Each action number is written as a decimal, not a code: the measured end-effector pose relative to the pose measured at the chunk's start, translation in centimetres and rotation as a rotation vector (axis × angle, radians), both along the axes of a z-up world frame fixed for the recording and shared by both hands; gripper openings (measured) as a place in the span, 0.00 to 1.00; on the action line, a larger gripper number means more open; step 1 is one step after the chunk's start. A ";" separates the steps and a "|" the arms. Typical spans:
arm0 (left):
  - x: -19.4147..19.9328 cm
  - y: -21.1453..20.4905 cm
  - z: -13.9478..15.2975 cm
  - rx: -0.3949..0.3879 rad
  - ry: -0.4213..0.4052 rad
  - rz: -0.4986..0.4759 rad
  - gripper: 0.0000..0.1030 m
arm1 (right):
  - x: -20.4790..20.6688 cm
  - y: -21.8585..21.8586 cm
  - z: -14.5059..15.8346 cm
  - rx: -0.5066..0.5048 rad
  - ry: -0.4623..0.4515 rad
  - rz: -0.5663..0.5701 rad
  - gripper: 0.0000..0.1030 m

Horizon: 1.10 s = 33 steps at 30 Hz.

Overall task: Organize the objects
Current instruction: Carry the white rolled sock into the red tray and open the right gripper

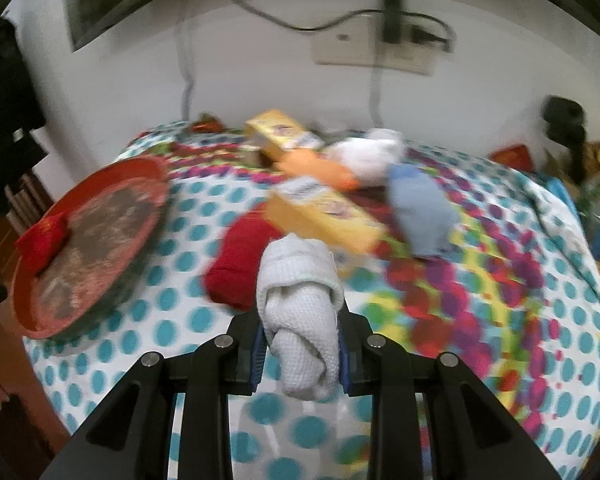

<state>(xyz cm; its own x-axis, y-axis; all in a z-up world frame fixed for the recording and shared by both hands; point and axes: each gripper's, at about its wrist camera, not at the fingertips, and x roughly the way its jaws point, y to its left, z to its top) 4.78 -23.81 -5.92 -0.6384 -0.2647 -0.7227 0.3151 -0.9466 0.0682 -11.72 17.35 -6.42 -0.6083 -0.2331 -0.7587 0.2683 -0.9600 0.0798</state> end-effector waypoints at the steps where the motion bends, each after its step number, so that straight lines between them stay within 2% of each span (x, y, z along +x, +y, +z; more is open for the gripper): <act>1: 0.1 0.0 0.1 -0.007 0.000 -0.003 0.41 | 0.2 -0.5 0.1 0.002 0.000 0.017 0.26; 6: 0.2 -0.6 0.2 -0.001 -0.001 0.010 0.41 | 0.1 -4.8 0.5 0.023 -0.008 0.105 0.26; 19: 0.2 -1.7 -0.5 0.026 -0.021 0.031 0.41 | -0.5 -11.1 2.2 0.081 -0.017 0.269 0.26; 23: 0.2 -1.9 -0.4 0.025 -0.019 0.040 0.41 | -2.1 -17.0 0.4 0.106 -0.013 0.288 0.26; 29: 0.4 -2.5 -0.2 -0.002 -0.015 0.061 0.41 | -4.7 -18.5 -0.5 0.137 -0.033 0.287 0.26; 33: 0.6 -3.1 -0.2 0.023 -0.013 0.065 0.41 | -5.9 -18.9 -1.0 0.151 -0.057 0.276 0.26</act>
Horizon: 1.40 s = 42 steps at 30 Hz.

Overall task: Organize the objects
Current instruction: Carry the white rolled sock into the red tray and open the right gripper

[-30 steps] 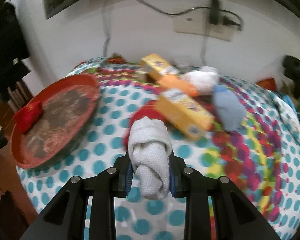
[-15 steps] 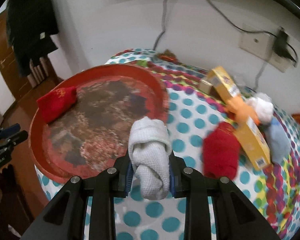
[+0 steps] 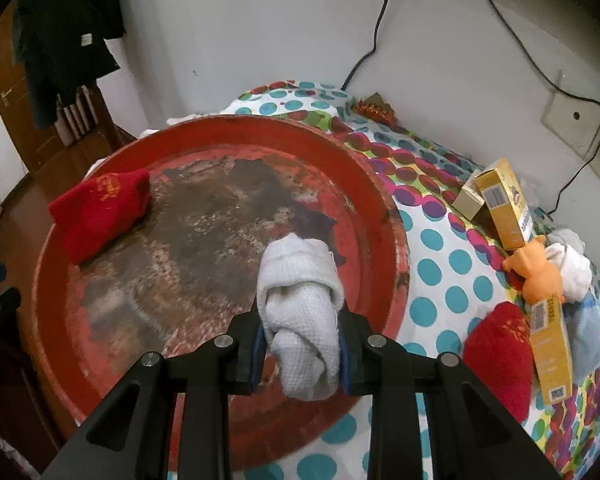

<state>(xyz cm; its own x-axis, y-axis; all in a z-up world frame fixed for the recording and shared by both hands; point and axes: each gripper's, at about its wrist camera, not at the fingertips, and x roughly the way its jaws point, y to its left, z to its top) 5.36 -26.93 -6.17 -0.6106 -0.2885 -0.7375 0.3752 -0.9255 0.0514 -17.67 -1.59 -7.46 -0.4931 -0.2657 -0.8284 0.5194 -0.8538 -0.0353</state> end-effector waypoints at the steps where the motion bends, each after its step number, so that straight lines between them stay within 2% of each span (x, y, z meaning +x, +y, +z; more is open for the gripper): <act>1: 0.0 -0.1 0.0 0.004 -0.001 0.000 0.41 | -0.2 0.0 -0.1 0.000 -0.005 -0.003 0.26; 8: -0.2 -0.4 -0.5 0.017 -0.018 0.007 0.41 | -1.6 -0.4 -1.6 0.026 -0.031 -0.025 0.27; 18: -0.4 0.1 -0.9 0.013 -0.031 -0.007 0.41 | -1.6 -0.1 -1.8 0.020 -0.028 -0.030 0.28; 22: -0.5 0.4 -0.9 0.011 -0.029 -0.017 0.41 | -1.2 0.0 -1.6 0.016 -0.012 -0.021 0.36; 30: -0.5 0.8 -0.8 0.019 -0.027 -0.026 0.41 | 0.0 0.2 0.0 -0.003 0.035 -0.012 0.46; 37: -0.7 2.0 -1.0 0.006 -0.033 -0.050 0.41 | 1.7 2.9 1.9 -0.058 0.068 -0.026 0.47; 42: -1.0 3.3 -1.0 -0.003 -0.037 -0.082 0.41 | 3.1 7.0 3.0 -0.078 0.085 -0.066 0.48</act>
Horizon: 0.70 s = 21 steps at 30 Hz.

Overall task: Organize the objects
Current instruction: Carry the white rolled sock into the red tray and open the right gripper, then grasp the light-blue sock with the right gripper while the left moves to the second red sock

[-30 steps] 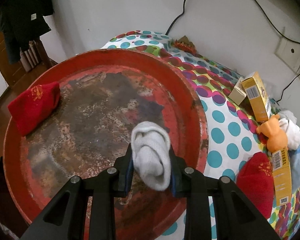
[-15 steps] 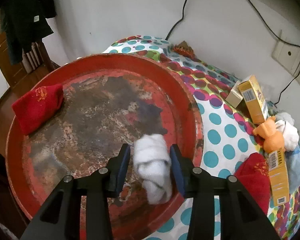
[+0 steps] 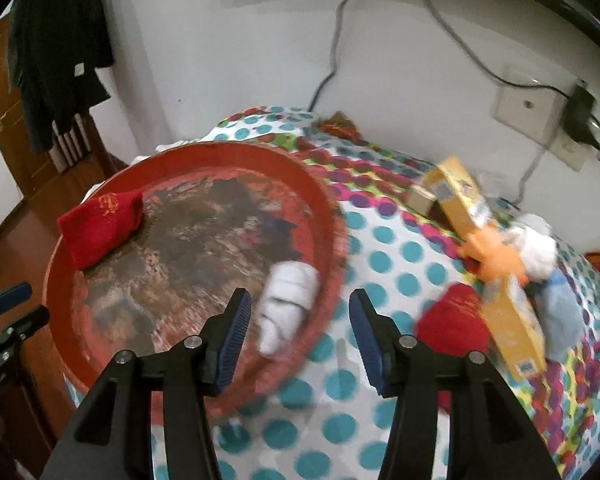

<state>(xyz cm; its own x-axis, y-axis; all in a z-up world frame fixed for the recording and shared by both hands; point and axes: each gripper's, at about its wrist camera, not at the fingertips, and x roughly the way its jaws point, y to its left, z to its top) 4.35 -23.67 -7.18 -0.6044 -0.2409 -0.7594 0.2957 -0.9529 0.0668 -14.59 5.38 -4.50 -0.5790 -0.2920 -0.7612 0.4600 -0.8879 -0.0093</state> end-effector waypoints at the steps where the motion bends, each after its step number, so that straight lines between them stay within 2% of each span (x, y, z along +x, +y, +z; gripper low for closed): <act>1: 0.0 0.3 0.0 -0.003 0.001 -0.008 0.41 | 0.1 0.9 0.1 0.001 0.004 -0.014 0.48; 10: -0.2 2.4 0.1 0.020 0.006 -0.063 0.41 | -0.1 10.3 0.7 -0.008 0.026 -0.210 0.51; 18: -0.7 5.8 0.8 -0.031 0.007 -0.122 0.41 | -2.9 18.1 -0.7 -0.023 0.030 -0.346 0.57; 21: -1.2 7.4 1.5 -0.011 0.015 -0.154 0.41 | -4.5 19.7 -1.8 -0.019 0.013 -0.364 0.57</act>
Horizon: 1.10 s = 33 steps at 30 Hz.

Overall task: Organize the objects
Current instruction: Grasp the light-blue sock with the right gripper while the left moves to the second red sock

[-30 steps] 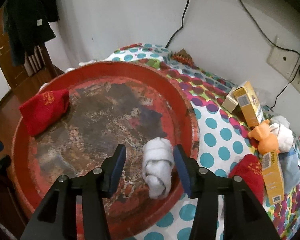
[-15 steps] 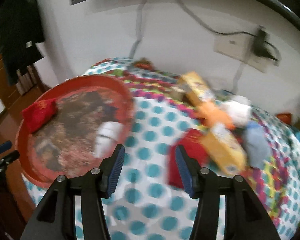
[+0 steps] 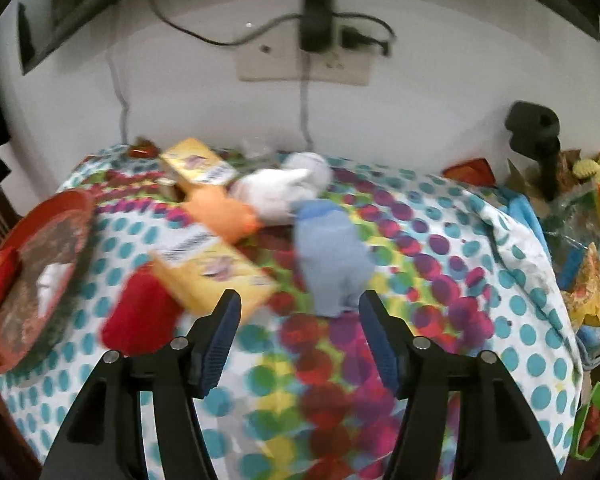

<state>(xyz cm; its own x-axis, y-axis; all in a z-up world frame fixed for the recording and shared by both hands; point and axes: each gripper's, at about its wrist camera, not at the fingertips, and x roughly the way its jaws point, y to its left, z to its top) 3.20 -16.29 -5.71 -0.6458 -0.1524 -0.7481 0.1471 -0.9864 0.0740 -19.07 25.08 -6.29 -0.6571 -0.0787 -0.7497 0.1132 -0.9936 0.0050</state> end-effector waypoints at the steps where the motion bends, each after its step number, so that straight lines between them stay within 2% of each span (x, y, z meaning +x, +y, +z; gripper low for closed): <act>1: -0.4 0.8 0.1 0.013 -0.009 -0.026 0.41 | -0.5 0.5 -0.4 -0.016 -0.008 -0.001 0.57; 6: -2.5 4.5 0.6 0.017 -0.020 -0.096 0.41 | -2.6 1.5 -1.6 -0.064 -0.024 -0.003 0.59; 13: -5.7 8.9 0.7 0.032 -0.044 -0.179 0.41 | -5.4 1.0 -3.3 -0.036 -0.045 0.023 0.62; 17: -7.2 11.1 0.4 0.012 -0.057 -0.215 0.41 | -6.6 1.1 -4.0 -0.042 -0.050 0.030 0.62; 22: -8.9 13.1 -0.3 0.059 -0.076 -0.251 0.41 | -7.6 0.8 -4.6 -0.040 -0.061 0.041 0.62; 26: -10.1 14.6 -0.9 0.067 -0.075 -0.286 0.41 | -7.8 0.5 -5.1 -0.040 -0.057 0.053 0.62; 30: -11.7 16.2 -1.7 0.080 -0.071 -0.320 0.41 | -7.7 0.6 -5.4 -0.048 -0.055 0.050 0.51; 33: -13.1 17.2 -2.4 0.092 -0.077 -0.327 0.41 | -7.6 0.6 -5.4 -0.058 -0.051 0.050 0.38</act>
<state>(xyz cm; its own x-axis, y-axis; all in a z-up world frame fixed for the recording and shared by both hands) -9.86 0.90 -8.14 -0.5902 0.1233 -0.7978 -0.1801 -0.9835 -0.0188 -26.67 25.69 -11.67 -0.6121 -0.1551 -0.7754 0.1612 -0.9845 0.0697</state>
